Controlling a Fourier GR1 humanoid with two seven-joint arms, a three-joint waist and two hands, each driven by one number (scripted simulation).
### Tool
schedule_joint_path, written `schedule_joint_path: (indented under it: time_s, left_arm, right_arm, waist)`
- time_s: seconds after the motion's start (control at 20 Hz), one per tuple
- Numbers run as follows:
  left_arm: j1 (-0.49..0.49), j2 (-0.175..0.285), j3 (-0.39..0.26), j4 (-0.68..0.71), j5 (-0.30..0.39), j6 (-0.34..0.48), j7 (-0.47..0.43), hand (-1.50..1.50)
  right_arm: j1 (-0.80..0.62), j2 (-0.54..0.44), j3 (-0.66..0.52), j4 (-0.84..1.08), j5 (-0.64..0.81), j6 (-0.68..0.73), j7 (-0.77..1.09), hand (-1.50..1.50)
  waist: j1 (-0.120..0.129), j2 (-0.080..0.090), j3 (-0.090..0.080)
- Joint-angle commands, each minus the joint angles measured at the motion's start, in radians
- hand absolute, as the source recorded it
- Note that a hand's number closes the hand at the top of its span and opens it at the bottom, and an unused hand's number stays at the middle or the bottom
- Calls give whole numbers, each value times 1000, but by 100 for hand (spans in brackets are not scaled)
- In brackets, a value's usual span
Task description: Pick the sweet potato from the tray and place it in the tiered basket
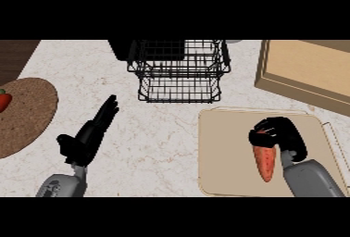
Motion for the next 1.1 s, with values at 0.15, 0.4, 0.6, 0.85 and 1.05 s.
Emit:
schedule_joint_path:
  time_s: [0.15,0.4,0.6,0.85,1.05]
  left_arm:
    - [-1,-14,0,-8,-6,-10,-5,0]
    - [-2,-4,1,7,-3,-32,-19,0]
    - [-23,-40,3,5,-27,23,5,0]
    - [-46,-8,37,55,-8,-21,-7,0]
    - [23,-32,0,-6,-26,-4,-10,0]
  right_arm:
    - [-63,-155,52,90,76,174,-262,150]
    - [-88,-392,88,176,163,264,-636,150]
    - [-165,-407,40,300,211,202,-805,150]
    - [-171,-305,-97,205,16,187,-868,150]
    - [-247,-312,-212,132,-118,232,-913,150]
  waist:
    - [15,4,1]
    - [25,12,4]
    - [14,5,2]
    - [-9,0,1]
    - [-3,-5,1]
